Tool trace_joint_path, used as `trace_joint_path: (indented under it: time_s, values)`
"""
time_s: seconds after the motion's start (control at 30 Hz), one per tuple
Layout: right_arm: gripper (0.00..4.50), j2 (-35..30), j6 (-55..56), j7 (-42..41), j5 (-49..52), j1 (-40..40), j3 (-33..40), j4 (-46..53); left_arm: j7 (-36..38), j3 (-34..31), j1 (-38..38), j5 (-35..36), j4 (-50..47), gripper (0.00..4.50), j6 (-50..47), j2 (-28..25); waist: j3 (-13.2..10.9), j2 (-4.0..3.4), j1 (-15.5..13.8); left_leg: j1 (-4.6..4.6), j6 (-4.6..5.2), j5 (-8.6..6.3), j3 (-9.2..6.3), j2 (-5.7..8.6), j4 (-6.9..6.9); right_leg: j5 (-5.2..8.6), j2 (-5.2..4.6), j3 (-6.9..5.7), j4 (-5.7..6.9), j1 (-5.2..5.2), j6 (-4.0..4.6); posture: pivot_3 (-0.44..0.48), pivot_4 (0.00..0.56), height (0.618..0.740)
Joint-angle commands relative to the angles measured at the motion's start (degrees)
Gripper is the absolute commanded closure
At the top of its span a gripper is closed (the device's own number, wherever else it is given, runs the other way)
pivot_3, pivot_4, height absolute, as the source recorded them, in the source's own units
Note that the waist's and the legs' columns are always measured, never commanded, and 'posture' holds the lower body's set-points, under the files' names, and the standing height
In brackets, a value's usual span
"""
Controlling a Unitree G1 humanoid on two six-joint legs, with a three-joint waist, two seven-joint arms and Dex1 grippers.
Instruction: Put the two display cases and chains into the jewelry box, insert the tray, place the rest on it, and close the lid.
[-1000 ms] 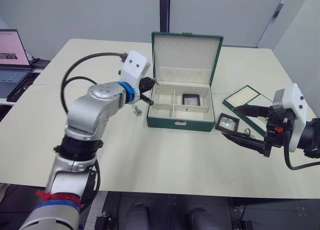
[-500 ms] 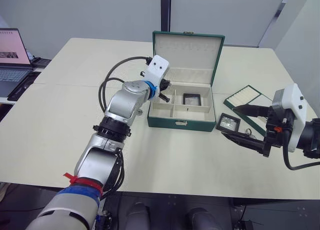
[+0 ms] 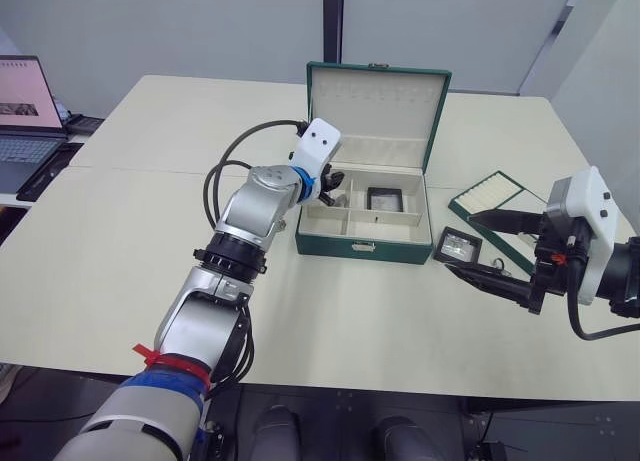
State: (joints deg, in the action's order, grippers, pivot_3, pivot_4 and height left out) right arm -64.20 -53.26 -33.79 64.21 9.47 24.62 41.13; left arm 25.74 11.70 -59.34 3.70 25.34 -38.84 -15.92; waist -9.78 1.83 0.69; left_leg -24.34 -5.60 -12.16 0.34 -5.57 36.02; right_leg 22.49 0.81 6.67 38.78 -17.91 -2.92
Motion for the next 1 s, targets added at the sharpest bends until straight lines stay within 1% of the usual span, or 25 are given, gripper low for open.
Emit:
trace_joint_path:
  time_s: [0.03,0.3,0.33,0.4,0.47,0.53,0.6,0.67,0.7,0.8,0.87,0.9,0.93,1.0]
  values:
    - [0.00,-0.66,0.25,-0.30,0.51,0.29,1.93,0.93,0.10,-1.03,-2.07,-0.81,-2.11,2.92,0.33,0.11,0.00,0.00,-0.03,0.00,0.00,0.00,0.00,0.00,0.00,0.00,0.00,0.00,0.00,0.00,0.00,0.000,0.150,0.740]
    - [0.00,-0.69,0.29,-0.34,0.49,0.41,1.81,0.97,0.34,-1.16,-2.05,-1.12,-2.24,2.92,0.51,0.20,0.00,0.00,-0.26,0.00,0.00,0.00,0.00,0.00,0.02,0.00,0.00,0.00,0.01,0.00,0.00,0.000,0.150,0.740]
    - [0.00,-0.70,0.27,-0.35,0.48,0.35,1.86,1.00,1.01,-1.50,-1.78,-0.50,-3.14,2.92,0.22,0.08,0.00,0.00,-0.28,0.00,0.00,0.00,0.00,0.00,0.02,0.00,0.00,0.00,0.02,0.00,0.00,0.000,0.150,0.740]
    - [0.00,-0.79,0.06,-0.38,0.56,0.00,2.21,1.08,5.40,-3.33,0.00,3.81,-8.84,2.92,-2.05,-0.86,0.00,0.00,-0.28,-0.01,0.00,0.00,0.01,0.00,0.02,0.00,0.00,0.00,0.02,-0.02,0.00,0.000,0.150,0.740]
    - [0.00,-0.79,-0.09,-0.35,0.66,-0.24,2.45,1.16,8.43,-4.48,1.48,6.58,-13.26,2.92,-4.14,-1.73,0.01,-0.02,-0.31,-0.04,-0.01,0.00,0.03,-0.02,0.01,0.00,0.00,0.01,0.05,-0.07,0.00,0.000,0.150,0.740]
    - [0.00,-0.26,-0.20,-0.24,0.67,-1.22,2.37,1.65,15.52,-7.61,6.17,14.79,-24.12,2.92,-9.61,-5.08,0.04,-0.06,-0.14,-0.05,-0.01,0.01,0.03,-0.05,0.02,0.00,0.01,-0.01,0.06,-0.08,0.00,0.000,0.150,0.740]
    - [0.00,0.41,-0.08,0.10,0.77,-2.26,2.31,2.16,18.77,-10.86,10.92,20.28,-32.74,2.92,-14.03,-8.90,0.06,-0.10,0.15,-0.01,-0.02,0.01,0.12,-0.13,0.00,0.00,0.04,0.05,0.11,-0.11,0.00,0.000,0.150,0.740]
    - [0.00,1.31,0.05,0.47,0.99,-3.61,2.41,2.65,21.27,-12.85,16.68,22.44,-39.37,2.92,-15.20,-14.33,0.07,-0.13,0.55,0.00,-0.02,0.01,0.08,-0.16,0.00,0.00,0.07,0.02,0.14,-0.13,0.00,0.000,0.150,0.740]
    - [0.00,1.69,0.07,0.53,0.98,-4.27,2.47,2.88,22.23,-13.61,19.06,23.38,-41.72,2.92,-15.45,-16.51,0.07,-0.13,0.70,0.02,-0.01,0.01,0.06,-0.18,0.00,0.00,0.08,0.02,0.16,-0.13,0.00,0.000,0.150,0.740]
    - [0.00,3.22,0.22,0.62,0.47,-7.76,2.27,4.37,24.81,-18.58,28.77,26.99,-48.06,2.92,-15.04,-22.33,0.06,-0.11,0.80,0.06,-0.01,0.01,0.01,-0.16,0.05,0.00,0.05,-0.02,0.16,-0.04,0.00,0.000,0.150,0.740]
    - [0.00,4.21,0.39,0.52,-0.25,-10.67,2.27,5.55,25.24,-21.73,34.52,28.47,-51.18,2.57,-15.27,-25.07,0.05,-0.10,0.79,0.06,-0.01,0.01,-0.02,-0.14,0.08,0.00,0.03,-0.04,0.14,0.00,-0.01,0.000,0.150,0.740]
    - [0.00,5.09,0.53,0.78,-0.49,-12.38,2.32,6.04,25.68,-24.27,37.44,30.23,-52.41,2.35,-16.22,-26.08,0.05,-0.08,0.68,0.10,-0.01,0.01,-0.05,-0.14,0.08,0.01,0.03,-0.06,0.11,0.06,-0.01,0.000,0.150,0.740]
    - [0.00,5.84,0.75,0.94,-0.83,-13.96,2.33,6.48,26.27,-26.57,40.10,31.93,-53.26,2.05,-17.06,-27.10,0.04,-0.07,0.61,0.10,-0.01,0.01,-0.07,-0.14,0.08,0.01,0.02,-0.08,0.10,0.07,-0.01,0.000,0.150,0.740]
    - [0.00,7.03,1.08,0.92,-1.45,-16.81,2.33,7.33,28.37,-29.74,45.22,33.49,-54.63,1.42,-15.51,-29.32,0.04,-0.07,0.55,0.10,0.00,0.00,-0.12,-0.13,0.09,0.01,0.02,-0.14,0.12,0.09,-0.01,0.000,0.150,0.740]
